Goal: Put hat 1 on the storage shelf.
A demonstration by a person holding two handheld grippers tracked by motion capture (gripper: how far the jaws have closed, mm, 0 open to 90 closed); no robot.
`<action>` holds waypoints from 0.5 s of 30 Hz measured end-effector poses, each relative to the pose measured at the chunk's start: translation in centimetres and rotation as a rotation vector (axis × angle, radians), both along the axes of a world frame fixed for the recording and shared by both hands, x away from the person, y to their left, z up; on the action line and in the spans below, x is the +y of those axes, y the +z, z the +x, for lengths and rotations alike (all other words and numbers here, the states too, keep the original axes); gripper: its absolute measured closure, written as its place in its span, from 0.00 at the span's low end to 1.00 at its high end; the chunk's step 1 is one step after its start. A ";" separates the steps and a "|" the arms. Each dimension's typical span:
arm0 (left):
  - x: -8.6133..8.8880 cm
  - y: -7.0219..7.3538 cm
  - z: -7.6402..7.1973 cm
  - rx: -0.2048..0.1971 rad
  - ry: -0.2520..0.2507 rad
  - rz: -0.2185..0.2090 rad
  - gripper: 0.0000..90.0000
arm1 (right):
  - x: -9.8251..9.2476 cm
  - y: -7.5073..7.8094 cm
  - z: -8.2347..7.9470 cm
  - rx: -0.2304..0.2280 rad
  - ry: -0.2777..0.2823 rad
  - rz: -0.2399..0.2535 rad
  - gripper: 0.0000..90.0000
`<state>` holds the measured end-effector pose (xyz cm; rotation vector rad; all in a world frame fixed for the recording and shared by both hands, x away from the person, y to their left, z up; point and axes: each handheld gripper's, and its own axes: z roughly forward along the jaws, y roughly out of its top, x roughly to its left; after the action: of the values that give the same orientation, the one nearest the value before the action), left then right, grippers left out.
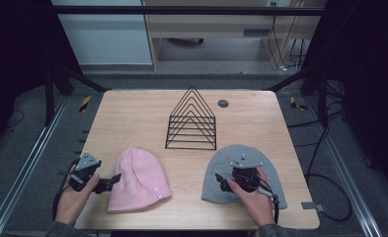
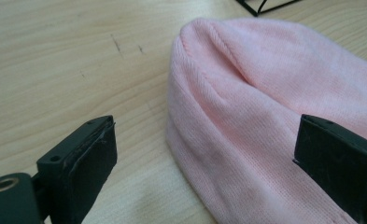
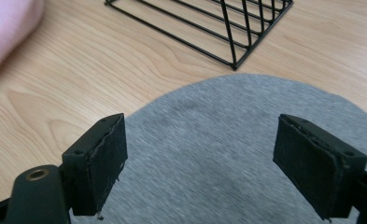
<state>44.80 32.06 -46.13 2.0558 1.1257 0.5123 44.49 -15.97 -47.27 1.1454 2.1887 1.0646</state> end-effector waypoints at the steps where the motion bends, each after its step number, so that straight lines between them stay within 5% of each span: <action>1: 0.1 -0.1 0.1 0.009 0.005 0.001 0.06 | 0.0 0.0 0.0 -0.007 -0.001 -0.015 0.19; 7: -0.1 0.0 0.3 0.000 0.004 0.019 0.08 | -0.6 -0.5 0.6 -0.001 -0.021 -0.039 0.23; 15: -0.8 -0.1 0.2 0.007 -0.042 0.058 0.09 | -1.6 -0.2 0.6 0.003 -0.072 -0.010 0.28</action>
<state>45.02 31.28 -46.21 2.1275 1.0814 0.5232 45.08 -17.56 -47.50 1.2131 2.1356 1.0210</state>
